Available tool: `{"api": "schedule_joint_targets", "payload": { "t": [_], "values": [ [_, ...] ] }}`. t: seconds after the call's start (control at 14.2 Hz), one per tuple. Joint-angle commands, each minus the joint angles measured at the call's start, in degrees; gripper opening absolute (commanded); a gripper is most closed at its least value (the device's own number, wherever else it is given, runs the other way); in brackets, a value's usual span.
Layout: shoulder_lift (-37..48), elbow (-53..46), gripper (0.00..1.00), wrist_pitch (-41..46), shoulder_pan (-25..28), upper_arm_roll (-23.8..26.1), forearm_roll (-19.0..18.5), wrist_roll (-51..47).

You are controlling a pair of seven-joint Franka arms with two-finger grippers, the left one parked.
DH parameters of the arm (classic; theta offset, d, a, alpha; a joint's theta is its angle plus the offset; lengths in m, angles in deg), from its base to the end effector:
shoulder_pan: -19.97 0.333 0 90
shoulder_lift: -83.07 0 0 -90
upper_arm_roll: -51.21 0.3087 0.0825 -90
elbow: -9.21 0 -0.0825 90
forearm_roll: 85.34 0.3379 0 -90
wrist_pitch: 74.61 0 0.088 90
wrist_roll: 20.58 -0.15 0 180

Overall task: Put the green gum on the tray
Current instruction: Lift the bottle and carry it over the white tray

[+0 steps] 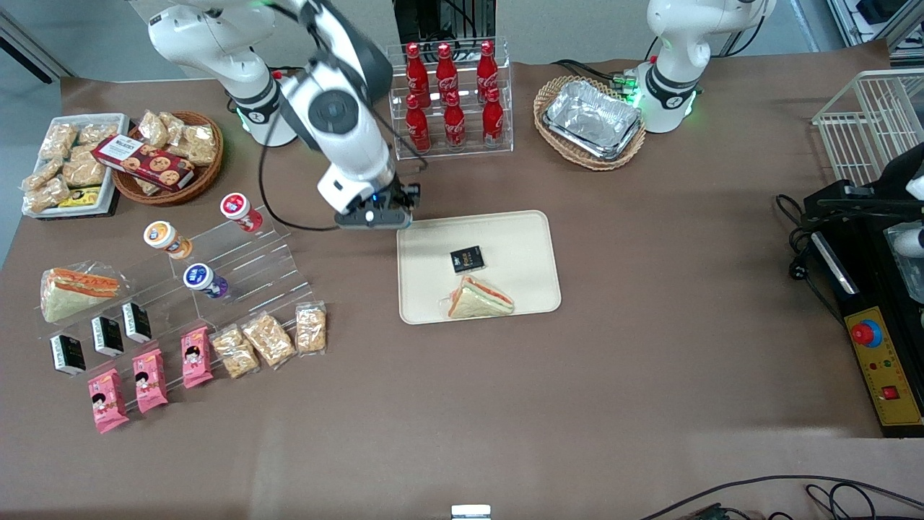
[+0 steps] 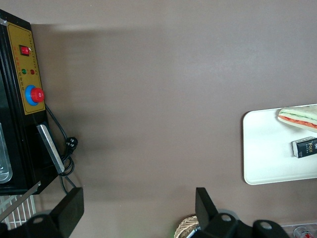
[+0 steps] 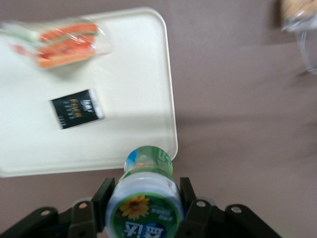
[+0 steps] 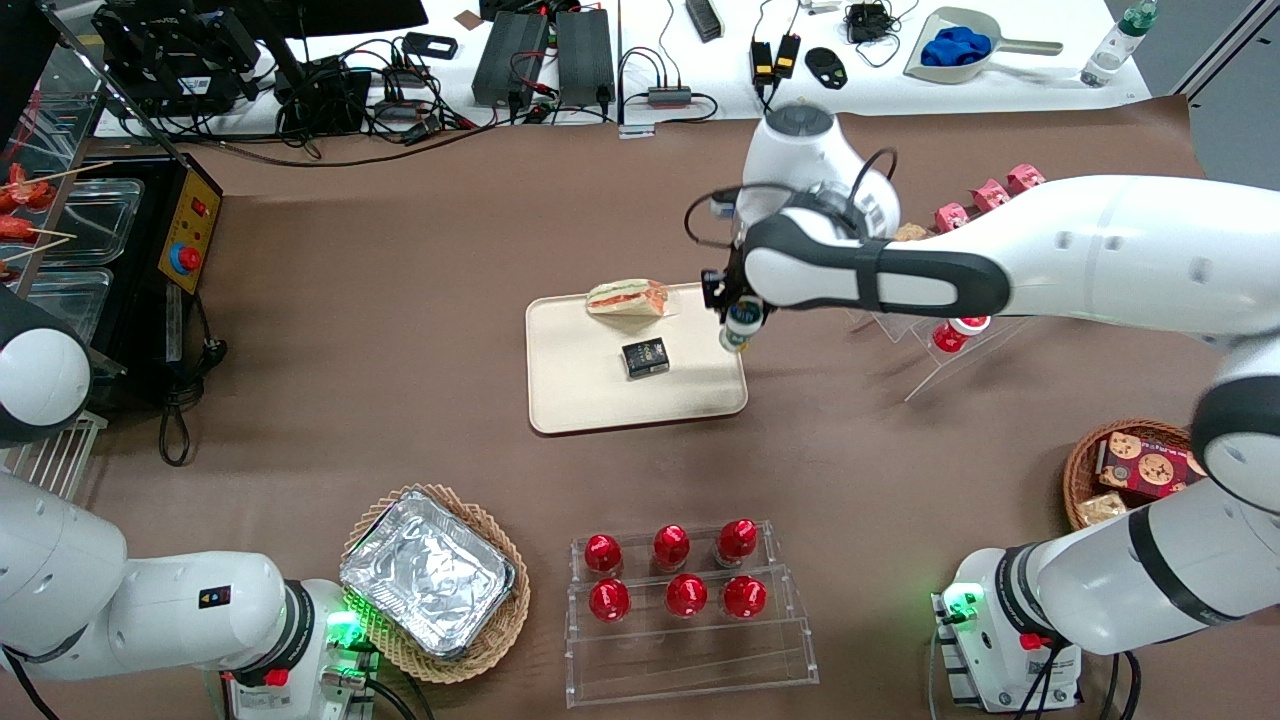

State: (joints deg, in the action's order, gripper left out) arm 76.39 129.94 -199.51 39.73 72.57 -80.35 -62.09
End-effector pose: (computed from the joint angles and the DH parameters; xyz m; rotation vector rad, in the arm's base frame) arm 0.3870 0.3442 0.3411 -3.0757 0.0916 0.1574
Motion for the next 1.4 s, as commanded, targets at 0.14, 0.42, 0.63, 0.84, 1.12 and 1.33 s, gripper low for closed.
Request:
{"api": "schedule_joint_targets", "payload": {
  "t": [0.14, 0.42, 0.63, 0.84, 1.12, 1.33],
  "values": [
    [-12.21, 0.56, 0.0, -10.78, 1.85, -0.18, 0.99, -0.06],
    [-14.85, 0.47, 0.0, -12.82, 3.88, -0.36, 0.64, -2.61],
    [-15.47, 0.38, 0.0, -12.91, 3.97, -0.36, 0.64, -3.05],
    [-16.96, 0.38, 0.07, -15.8, 3.88, -0.62, 0.64, -3.05],
    [-17.49, 0.21, 0.81, -16.6, 3.97, -1.85, -0.07, -3.05],
    [-17.85, 0.03, 0.96, -16.69, 3.88, -1.94, -0.15, -3.05]
  ]
}}
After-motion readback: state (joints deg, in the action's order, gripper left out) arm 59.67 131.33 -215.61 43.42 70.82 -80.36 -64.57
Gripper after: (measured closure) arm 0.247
